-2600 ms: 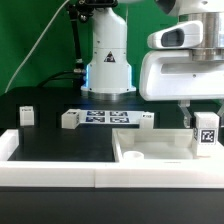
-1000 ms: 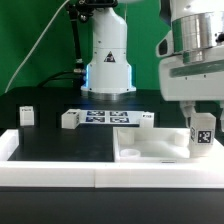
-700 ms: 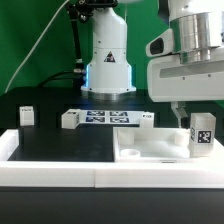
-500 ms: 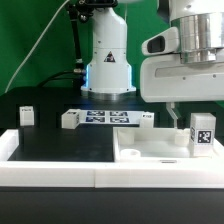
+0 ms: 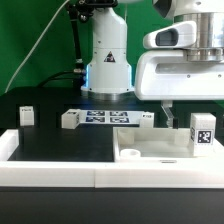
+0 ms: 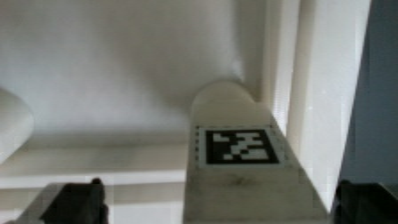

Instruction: Assemble one leg

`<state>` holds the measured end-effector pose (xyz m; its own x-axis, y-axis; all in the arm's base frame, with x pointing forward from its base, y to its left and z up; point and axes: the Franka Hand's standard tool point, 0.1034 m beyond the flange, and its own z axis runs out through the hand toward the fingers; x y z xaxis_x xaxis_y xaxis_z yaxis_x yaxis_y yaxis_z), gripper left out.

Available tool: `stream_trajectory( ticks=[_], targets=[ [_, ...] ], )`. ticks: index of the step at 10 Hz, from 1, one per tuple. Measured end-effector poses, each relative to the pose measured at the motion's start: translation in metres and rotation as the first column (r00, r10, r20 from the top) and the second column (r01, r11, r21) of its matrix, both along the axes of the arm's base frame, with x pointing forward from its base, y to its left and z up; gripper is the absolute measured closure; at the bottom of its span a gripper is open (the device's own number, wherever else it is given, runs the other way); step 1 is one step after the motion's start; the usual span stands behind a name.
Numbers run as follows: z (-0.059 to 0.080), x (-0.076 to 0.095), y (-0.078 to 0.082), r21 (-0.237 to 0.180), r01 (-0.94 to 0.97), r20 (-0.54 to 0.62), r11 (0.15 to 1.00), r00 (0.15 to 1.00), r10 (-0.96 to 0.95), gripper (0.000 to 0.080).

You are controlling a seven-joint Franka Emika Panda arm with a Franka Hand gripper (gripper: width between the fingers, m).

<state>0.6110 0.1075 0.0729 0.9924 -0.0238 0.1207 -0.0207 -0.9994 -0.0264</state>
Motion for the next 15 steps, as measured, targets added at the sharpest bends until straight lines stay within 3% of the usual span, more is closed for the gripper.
stream_trajectory(
  ticks=[2, 4, 7, 9, 11, 13, 15],
  targets=[
    [0.0, 0.0, 0.0, 0.0, -0.001, -0.001, 1.0, 1.0, 0.001, 0.0189],
    [0.0, 0.0, 0.0, 0.0, 0.0, -0.001, 1.0, 1.0, 0.0, 0.0511],
    [-0.001, 0.0, 0.0, 0.004, 0.027, -0.002, 1.0, 1.0, -0.027, 0.051],
    [-0.003, -0.001, 0.002, 0.05, 0.297, -0.005, 0.954, 0.955, -0.297, 0.051],
    [-0.003, -0.001, 0.006, 0.108, 0.52, 0.001, 0.847, 0.852, -0.523, 0.051],
    [-0.004, -0.003, 0.012, 0.158, 0.722, -0.025, 0.674, 0.685, -0.728, 0.0509],
    [-0.004, -0.004, 0.014, 0.188, 0.909, -0.089, 0.371, 0.392, -0.916, 0.0509]
  ],
)
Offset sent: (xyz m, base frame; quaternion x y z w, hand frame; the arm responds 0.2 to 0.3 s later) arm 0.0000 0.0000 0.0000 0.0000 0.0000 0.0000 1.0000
